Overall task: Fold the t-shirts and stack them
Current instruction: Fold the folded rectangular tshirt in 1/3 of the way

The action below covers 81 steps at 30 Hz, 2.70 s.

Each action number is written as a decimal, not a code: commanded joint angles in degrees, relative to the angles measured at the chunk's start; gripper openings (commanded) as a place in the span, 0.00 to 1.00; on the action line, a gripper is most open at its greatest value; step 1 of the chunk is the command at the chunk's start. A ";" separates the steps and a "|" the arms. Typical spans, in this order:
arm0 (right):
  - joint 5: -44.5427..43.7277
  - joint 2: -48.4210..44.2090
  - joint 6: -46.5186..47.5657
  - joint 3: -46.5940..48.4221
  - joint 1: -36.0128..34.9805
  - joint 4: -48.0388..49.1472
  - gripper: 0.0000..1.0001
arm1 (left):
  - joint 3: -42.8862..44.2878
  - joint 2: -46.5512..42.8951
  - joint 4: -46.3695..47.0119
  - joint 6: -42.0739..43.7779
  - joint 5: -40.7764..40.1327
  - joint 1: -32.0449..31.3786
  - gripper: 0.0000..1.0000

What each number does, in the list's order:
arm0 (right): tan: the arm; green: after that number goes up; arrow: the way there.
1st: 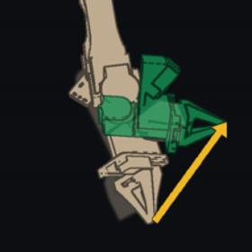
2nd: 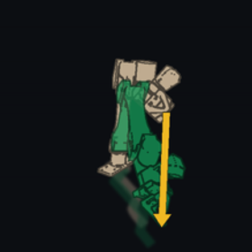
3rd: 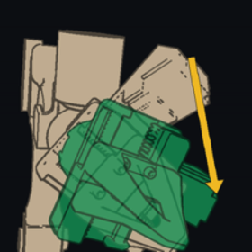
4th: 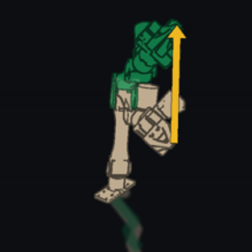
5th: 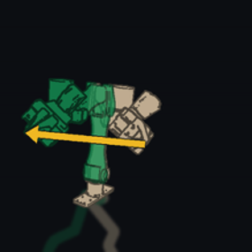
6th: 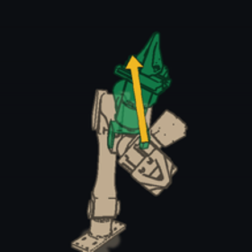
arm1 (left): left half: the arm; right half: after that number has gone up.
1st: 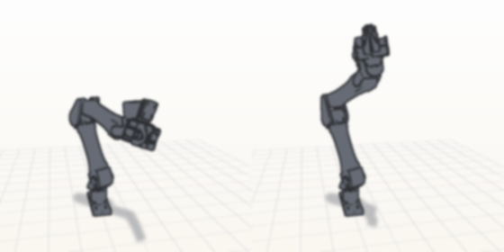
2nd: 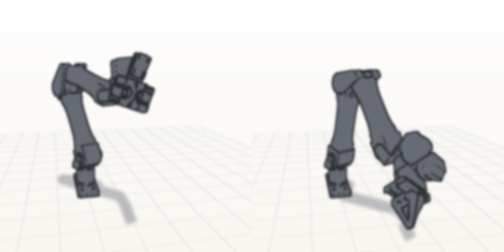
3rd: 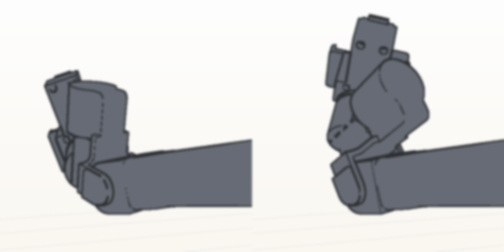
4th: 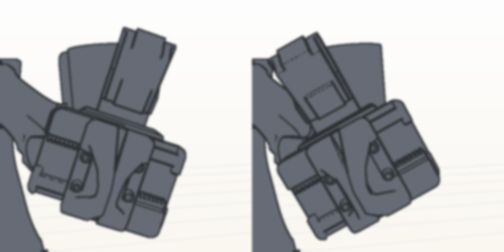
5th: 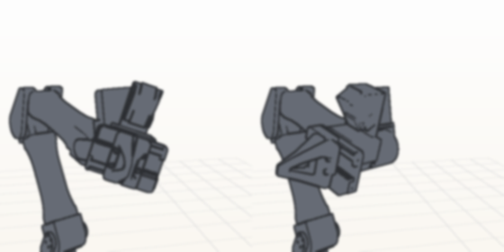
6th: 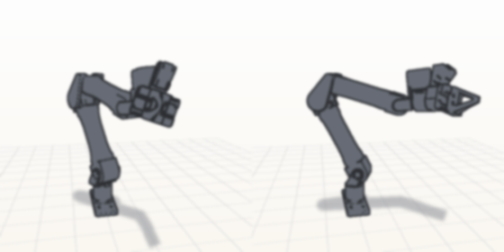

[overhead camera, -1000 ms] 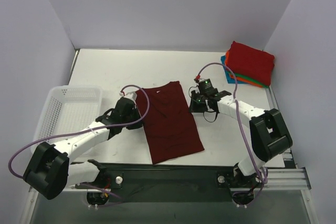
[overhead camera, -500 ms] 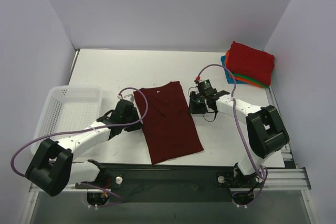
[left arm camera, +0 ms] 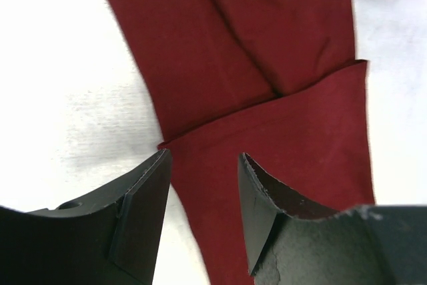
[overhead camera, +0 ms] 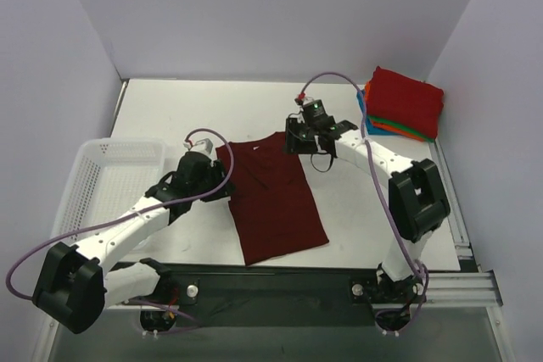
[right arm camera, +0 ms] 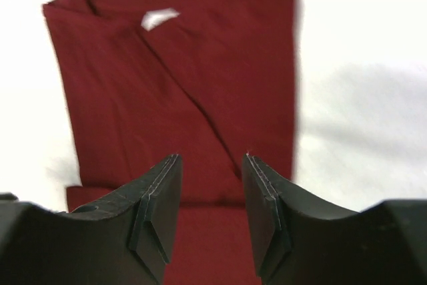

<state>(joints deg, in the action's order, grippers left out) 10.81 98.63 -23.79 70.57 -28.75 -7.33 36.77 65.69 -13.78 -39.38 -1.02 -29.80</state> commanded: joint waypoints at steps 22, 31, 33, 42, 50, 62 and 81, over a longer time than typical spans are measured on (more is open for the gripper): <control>-1.32 17.21 1.73 13.11 -5.96 -3.66 0.27 | 3.13 -7.07 -5.38 -1.67 4.97 1.15 0.55; -2.63 15.72 1.91 14.42 -6.76 -1.81 0.35 | 2.78 -6.54 -4.77 -1.76 5.58 1.33 0.54; -2.64 16.33 2.08 15.74 -6.75 -1.28 0.36 | 2.69 -6.54 -4.76 -1.76 5.85 1.41 0.54; -0.96 25.29 0.85 28.30 -7.63 -2.42 0.34 | 3.22 -6.81 -5.47 -1.58 6.81 1.85 0.54; -1.05 30.92 0.06 32.27 -8.77 -2.77 0.33 | 3.66 -6.63 -5.55 -1.49 8.75 2.12 0.54; -3.95 29.87 0.41 30.60 -12.73 -2.16 0.32 | 3.48 -7.16 -6.26 -0.09 10.59 2.64 0.54; -8.34 28.55 1.11 29.72 -13.17 -2.16 0.12 | 2.95 -7.95 -6.52 0.62 12.36 3.61 0.54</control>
<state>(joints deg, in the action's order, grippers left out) 5.06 130.98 -23.46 100.73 -42.09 -8.38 38.20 58.92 -20.47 -39.77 10.52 -26.79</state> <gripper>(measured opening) 0.132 0.544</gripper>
